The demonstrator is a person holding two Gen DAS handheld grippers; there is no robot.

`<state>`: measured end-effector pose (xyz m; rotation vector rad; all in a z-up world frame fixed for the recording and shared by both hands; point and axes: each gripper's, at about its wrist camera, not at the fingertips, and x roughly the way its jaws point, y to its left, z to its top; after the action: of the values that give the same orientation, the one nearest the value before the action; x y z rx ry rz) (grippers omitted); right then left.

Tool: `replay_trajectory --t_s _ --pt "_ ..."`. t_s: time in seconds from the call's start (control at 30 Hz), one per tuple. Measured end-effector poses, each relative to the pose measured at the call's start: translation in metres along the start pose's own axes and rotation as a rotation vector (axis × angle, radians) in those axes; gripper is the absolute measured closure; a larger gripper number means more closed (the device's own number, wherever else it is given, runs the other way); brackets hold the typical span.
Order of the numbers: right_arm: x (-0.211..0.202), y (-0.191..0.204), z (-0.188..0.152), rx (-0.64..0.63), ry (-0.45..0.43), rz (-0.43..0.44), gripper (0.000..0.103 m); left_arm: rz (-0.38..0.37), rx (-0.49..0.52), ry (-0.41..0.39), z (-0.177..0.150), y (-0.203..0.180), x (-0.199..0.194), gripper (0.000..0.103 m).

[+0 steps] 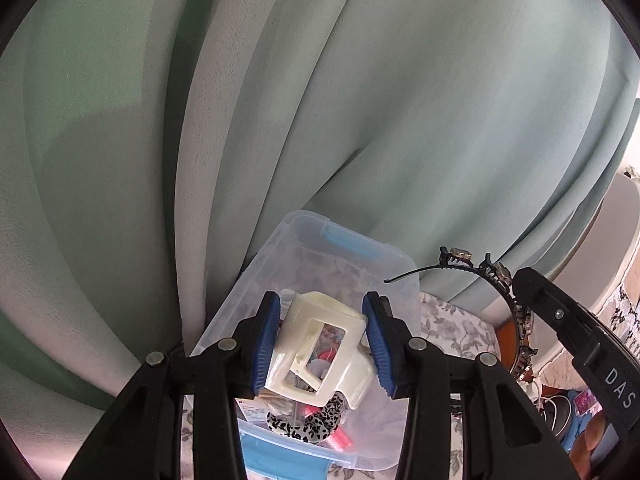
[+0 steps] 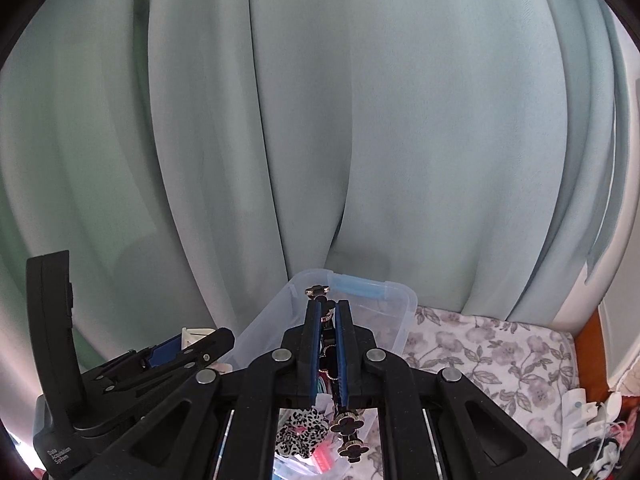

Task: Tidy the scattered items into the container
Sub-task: 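Lift the claw clip and headband and carry both over the box, then open both tools to drop the claw clip and headband into the box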

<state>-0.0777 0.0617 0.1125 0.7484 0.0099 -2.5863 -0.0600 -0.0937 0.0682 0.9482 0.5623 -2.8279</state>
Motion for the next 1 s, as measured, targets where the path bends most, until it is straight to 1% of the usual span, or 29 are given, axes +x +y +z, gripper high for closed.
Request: replay_trajectory --t_s 0.23,0.3,0.4,0.43,0.47,0.5,0.53,0.57,0.6,0.63,0.67,0.77,0.9,0.97,1.0 --pt "0.022 -0.002 -0.008 -0.003 0.047 0.0 0.095 0.004 0.0 0.045 -0.003 0.0 0.018 0.058" --pt "0.025 0.008 -0.012 -0.007 0.06 0.003 0.095 0.007 0.001 0.051 -0.003 0.0 0.021 0.058" --pt "0.028 0.002 -0.02 -0.011 0.084 0.02 0.094 0.017 0.002 0.053 -0.003 -0.003 0.023 0.058" --pt "0.029 0.002 -0.022 -0.011 0.088 0.025 0.094 0.012 0.001 0.055 -0.003 -0.004 0.023 0.055" --pt "0.029 0.001 -0.023 -0.011 0.089 0.022 0.094 0.006 0.001 0.055 -0.003 -0.004 0.023 0.048" --pt "0.028 0.001 -0.024 -0.01 0.09 0.015 0.093 0.004 0.0 0.054 -0.002 -0.004 0.023 0.043" --pt "0.029 0.0 -0.024 -0.011 0.093 0.01 0.087 0.004 0.001 0.053 -0.002 -0.005 0.022 0.037" --pt "0.027 0.0 -0.024 -0.01 0.096 0.008 0.083 0.004 0.002 0.051 -0.002 -0.006 0.022 0.035" --pt "0.026 0.0 -0.024 -0.006 0.095 0.006 0.071 0.005 0.003 0.052 -0.002 -0.008 0.022 0.034" --pt "0.026 -0.002 -0.024 -0.001 0.093 0.003 0.062 0.007 0.003 0.054 -0.002 -0.009 0.022 0.032" --pt "0.024 -0.003 -0.024 0.004 0.091 -0.001 0.06 0.011 0.001 0.057 -0.002 -0.01 0.022 0.029" --pt "0.027 -0.01 -0.027 0.018 0.094 -0.009 0.056 0.014 -0.003 0.068 -0.003 -0.006 0.02 0.026" --pt "0.02 -0.013 -0.028 0.03 0.101 -0.019 0.051 0.026 0.007 0.076 -0.003 -0.013 0.02 0.023" --pt "0.016 -0.015 -0.029 0.036 0.103 -0.024 0.049 0.039 0.011 0.077 -0.004 -0.008 0.019 0.017" --pt "0.015 -0.017 -0.029 0.039 0.104 -0.026 0.047 0.044 0.014 0.078 -0.005 -0.009 0.019 0.017"
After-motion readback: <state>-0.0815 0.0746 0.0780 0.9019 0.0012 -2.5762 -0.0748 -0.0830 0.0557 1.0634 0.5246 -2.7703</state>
